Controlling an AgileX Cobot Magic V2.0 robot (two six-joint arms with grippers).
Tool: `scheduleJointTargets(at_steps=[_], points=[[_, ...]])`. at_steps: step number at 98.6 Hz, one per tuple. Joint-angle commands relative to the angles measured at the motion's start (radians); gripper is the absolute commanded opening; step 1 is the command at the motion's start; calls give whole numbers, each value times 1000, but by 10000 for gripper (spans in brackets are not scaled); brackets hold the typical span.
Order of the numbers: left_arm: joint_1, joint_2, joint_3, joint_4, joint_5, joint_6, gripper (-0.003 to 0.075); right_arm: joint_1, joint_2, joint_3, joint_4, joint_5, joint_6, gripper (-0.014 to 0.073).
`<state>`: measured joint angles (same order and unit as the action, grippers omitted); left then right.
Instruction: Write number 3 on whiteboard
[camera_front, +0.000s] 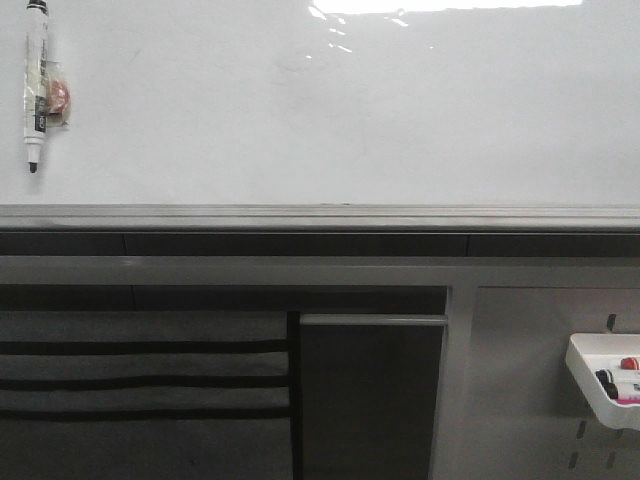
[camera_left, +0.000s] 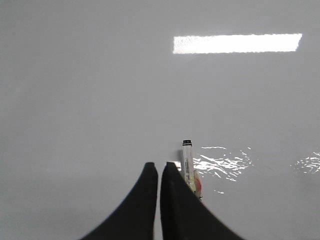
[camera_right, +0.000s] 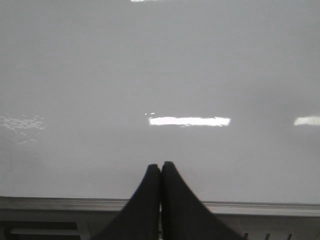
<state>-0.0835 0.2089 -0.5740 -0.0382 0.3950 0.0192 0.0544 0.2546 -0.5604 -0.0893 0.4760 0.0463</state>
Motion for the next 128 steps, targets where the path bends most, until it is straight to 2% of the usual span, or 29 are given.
scheduleJointTargets(at_steps=[1,9,14,18,29,37,44,49,100,116,128], points=[[4,19,-34,3,-73,-8,-15,-5,21,-33,-4,-72,-10,-65],[4,19,-34,1,-73,-8,34,-5,21,-33,-4,-72,-10,-36],[4,19,-34,1,-73,-8,115,-5,21,-33,-4,-72,-10,14],[4,19,-34,1,-73,-8,211,-5,21,-33,-4,-72,-10,69],[4,19,-34,1,-63,-8,505,-5,21,-33,-4,-73,-10,328],[4,19,-34,1,-61,-8,610,-5,21,-33,-4,-68,-10,510],[4,19,-34,1,-61,-8,619,-5,21,-33,-4,-66,-10,590],[4,19,-34,1,-61,-8,619,-5,21,-33,-4,-66,-10,606],[4,19,-26,-21,-40,-8,619,-5,21,-33,-1,-57,-10,603],[4,32,-28,-22,-14,2,619,-5,25,-36,43,-17,-8,603],[4,114,-52,-34,55,41,619,-5,58,-68,109,56,-33,603]])
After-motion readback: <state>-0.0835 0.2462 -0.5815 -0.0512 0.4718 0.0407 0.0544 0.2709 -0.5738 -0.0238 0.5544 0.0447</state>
